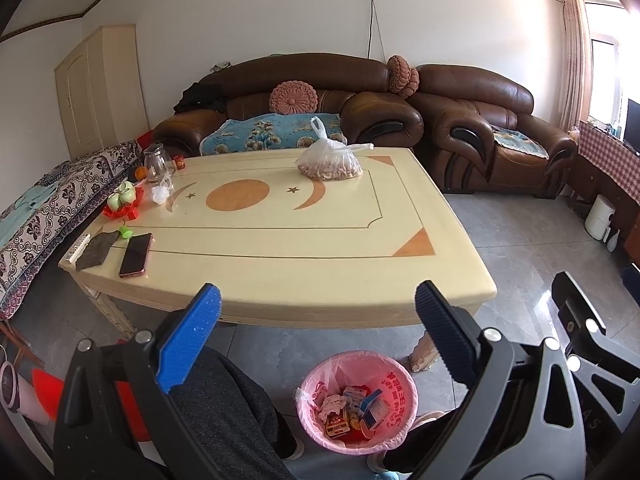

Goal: Collect trash

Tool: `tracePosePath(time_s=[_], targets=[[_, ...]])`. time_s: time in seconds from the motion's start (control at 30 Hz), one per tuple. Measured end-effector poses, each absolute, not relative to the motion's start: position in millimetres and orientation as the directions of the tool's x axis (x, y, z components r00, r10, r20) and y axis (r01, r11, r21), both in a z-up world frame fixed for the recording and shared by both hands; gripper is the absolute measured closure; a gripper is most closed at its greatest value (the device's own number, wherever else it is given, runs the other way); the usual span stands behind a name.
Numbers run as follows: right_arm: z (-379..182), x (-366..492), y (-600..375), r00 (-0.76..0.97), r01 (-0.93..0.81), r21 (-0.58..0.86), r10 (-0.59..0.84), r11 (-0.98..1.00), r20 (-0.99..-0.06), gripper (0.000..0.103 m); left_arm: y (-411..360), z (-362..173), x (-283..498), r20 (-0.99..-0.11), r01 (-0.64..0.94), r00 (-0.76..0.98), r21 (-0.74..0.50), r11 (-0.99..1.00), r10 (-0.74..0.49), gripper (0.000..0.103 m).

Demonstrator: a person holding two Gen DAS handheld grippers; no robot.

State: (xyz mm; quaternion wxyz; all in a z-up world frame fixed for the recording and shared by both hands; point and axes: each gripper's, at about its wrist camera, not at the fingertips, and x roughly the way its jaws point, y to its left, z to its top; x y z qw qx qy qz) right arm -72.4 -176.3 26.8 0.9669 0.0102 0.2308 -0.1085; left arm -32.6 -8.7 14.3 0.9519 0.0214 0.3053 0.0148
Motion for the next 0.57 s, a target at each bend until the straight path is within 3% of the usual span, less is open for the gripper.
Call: tracePosePath(time_s=[0.57], targets=[[28.9, -68.7, -173.4, 0.871, 0.209, -0.036, -0.202, 0.977, -0.447, 0.007, -4.4, 13.3, -27.1, -0.591, -0.011, 0.805, 0.055, 0.998, 0.042, 0.006]])
